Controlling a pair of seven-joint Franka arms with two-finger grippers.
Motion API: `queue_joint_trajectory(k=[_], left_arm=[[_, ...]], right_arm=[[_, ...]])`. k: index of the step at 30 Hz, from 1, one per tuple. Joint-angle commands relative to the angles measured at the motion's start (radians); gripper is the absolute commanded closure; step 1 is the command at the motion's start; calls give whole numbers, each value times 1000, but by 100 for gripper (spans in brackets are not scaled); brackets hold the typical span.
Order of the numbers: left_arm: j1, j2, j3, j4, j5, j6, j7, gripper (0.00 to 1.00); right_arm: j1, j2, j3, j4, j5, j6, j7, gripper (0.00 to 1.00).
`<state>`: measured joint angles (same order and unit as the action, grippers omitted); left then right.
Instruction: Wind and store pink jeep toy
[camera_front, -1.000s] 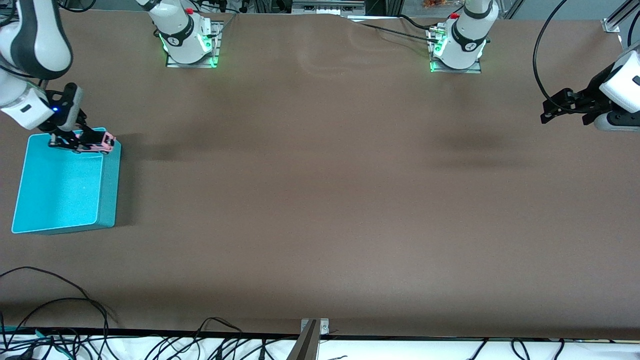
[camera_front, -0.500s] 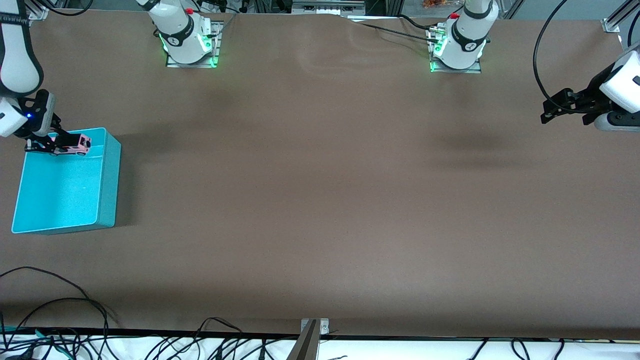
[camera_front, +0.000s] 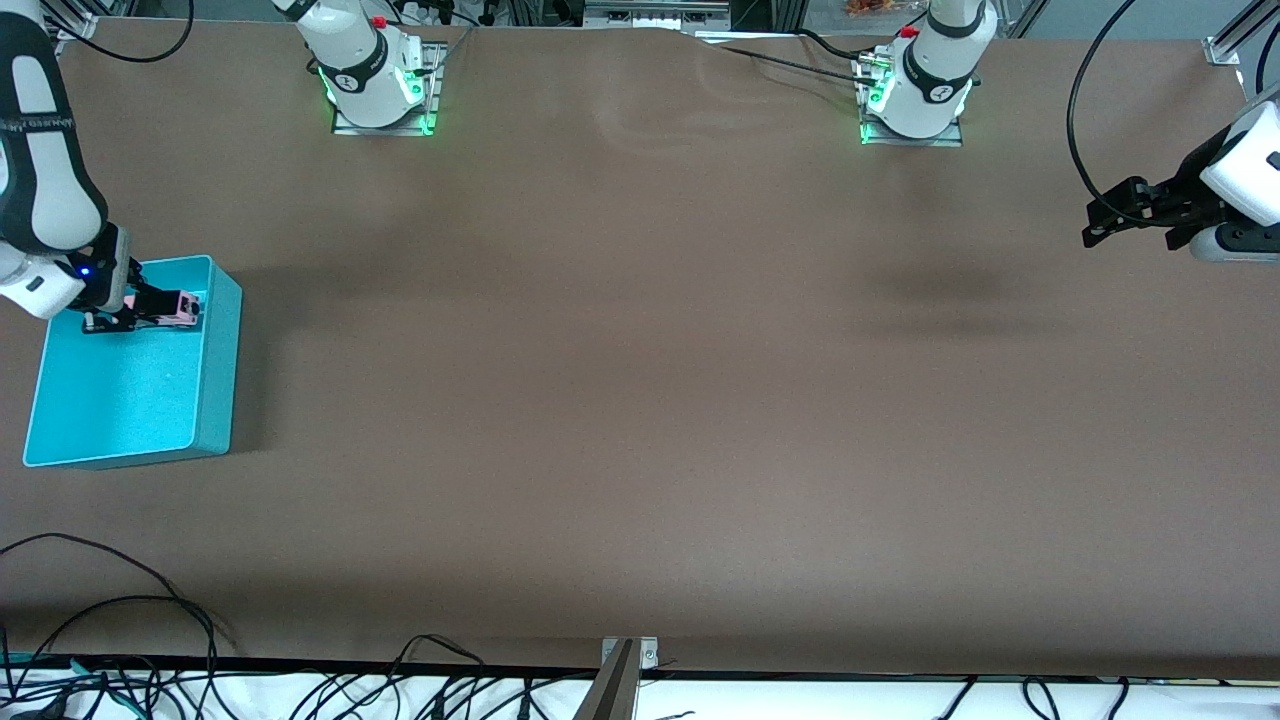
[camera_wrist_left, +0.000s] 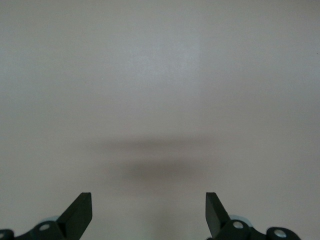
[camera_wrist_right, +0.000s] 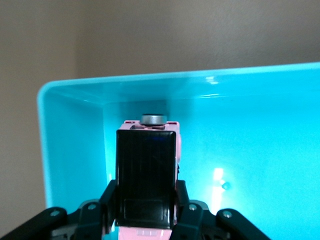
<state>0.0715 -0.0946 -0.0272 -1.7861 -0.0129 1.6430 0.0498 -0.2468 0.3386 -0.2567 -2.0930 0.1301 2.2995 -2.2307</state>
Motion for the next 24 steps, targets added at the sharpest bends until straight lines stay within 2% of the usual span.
queue_joint_trajectory(k=[1, 7, 9, 11, 12, 17, 19, 24], left_arm=[[2, 16, -2, 34, 16, -19, -4, 0], [1, 16, -2, 34, 16, -17, -2, 0], [1, 16, -2, 34, 16, -17, -2, 0], [1, 16, -2, 34, 16, -17, -4, 0], [1, 16, -2, 34, 16, -17, -4, 0], [1, 16, -2, 34, 16, -17, -2, 0], [1, 16, -2, 34, 16, -17, -5, 0], [2, 16, -2, 34, 16, -17, -7, 0]], right_arm=[[-23, 72, 10, 47, 28, 12, -35, 88], [-46, 100, 14, 48, 48, 20, -35, 86], [-51, 105, 27, 48, 54, 21, -35, 82], [-55, 108, 34, 48, 56, 26, -35, 72], [-54, 108, 36, 48, 56, 28, -33, 64], [-54, 103, 50, 48, 86, 28, -33, 15], [-54, 94, 54, 47, 91, 25, -30, 8], [-52, 33, 80, 42, 94, 15, -18, 2]])
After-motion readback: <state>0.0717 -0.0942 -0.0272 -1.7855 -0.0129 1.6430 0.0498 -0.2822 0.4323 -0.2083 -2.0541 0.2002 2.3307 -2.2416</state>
